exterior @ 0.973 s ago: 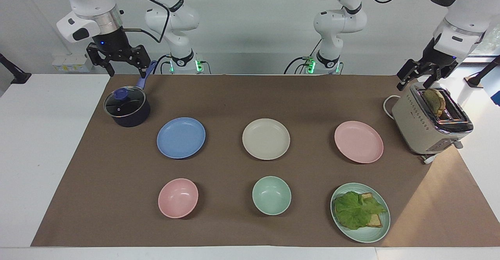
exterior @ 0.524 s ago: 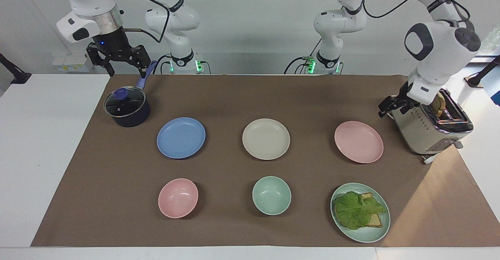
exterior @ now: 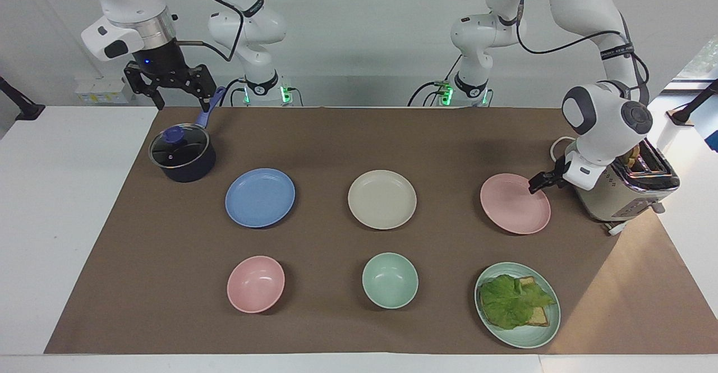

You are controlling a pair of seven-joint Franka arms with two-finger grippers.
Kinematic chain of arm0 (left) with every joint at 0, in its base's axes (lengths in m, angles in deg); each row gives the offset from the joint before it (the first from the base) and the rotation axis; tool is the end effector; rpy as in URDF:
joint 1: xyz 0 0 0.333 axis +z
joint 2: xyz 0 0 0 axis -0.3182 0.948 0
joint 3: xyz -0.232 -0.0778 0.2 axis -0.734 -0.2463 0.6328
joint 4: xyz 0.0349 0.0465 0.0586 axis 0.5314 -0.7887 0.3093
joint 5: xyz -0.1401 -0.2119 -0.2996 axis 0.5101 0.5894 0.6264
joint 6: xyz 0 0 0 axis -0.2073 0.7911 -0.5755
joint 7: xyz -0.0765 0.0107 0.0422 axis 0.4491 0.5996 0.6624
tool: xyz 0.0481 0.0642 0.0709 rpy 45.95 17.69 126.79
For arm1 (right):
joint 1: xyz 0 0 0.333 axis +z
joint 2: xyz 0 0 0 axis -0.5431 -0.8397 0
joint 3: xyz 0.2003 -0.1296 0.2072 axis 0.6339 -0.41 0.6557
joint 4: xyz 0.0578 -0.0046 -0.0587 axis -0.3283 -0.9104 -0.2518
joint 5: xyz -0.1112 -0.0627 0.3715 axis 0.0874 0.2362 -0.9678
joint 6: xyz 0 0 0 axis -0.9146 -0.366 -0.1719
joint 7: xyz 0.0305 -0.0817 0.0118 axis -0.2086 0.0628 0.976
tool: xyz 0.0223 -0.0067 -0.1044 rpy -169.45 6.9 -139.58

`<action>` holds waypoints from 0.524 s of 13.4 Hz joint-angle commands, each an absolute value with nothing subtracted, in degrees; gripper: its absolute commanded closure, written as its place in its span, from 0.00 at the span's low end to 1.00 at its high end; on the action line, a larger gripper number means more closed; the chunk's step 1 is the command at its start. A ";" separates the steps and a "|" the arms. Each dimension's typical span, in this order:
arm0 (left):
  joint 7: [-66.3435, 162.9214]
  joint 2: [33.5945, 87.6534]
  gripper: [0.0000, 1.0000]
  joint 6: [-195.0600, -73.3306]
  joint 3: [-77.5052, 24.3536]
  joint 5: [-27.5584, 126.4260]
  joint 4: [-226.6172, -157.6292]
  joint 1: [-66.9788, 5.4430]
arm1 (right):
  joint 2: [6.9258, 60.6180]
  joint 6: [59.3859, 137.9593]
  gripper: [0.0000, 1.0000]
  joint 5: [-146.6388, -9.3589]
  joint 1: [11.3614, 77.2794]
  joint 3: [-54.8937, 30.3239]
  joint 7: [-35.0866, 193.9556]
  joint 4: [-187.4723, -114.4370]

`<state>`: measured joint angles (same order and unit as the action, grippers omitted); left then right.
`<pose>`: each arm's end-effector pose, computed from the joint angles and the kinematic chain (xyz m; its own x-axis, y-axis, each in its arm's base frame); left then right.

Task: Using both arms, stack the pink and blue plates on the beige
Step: 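Reach the left gripper to the pink plate rim and grasp it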

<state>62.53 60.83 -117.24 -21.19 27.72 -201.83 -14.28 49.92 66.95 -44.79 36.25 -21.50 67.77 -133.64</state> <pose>0.5567 0.0616 0.3344 0.9768 0.1670 -0.1344 0.1734 -0.9841 0.0376 0.5419 0.0072 0.6577 0.9991 -0.0426 0.0071 -0.0429 -0.9981 0.0446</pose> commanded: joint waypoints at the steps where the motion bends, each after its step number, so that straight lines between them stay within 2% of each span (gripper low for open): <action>1: 61.89 59.01 0.00 -118.77 -21.61 26.93 -205.52 -13.63 | 51.22 67.03 0.00 -44.60 35.97 -21.59 68.89 -135.09; 5: 58.47 59.09 0.00 -119.12 -21.61 27.02 -206.76 -14.07 | 51.22 67.12 0.00 -44.60 35.97 -21.59 68.89 -135.09; 7: 52.42 59.00 0.82 -118.86 -21.61 27.20 -206.68 -14.24 | 51.22 67.12 0.00 -44.60 35.97 -21.59 68.89 -135.09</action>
<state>56.96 60.66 -117.73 -21.37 27.73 -204.85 -14.28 49.92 66.95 -44.79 36.25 -21.50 67.77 -133.64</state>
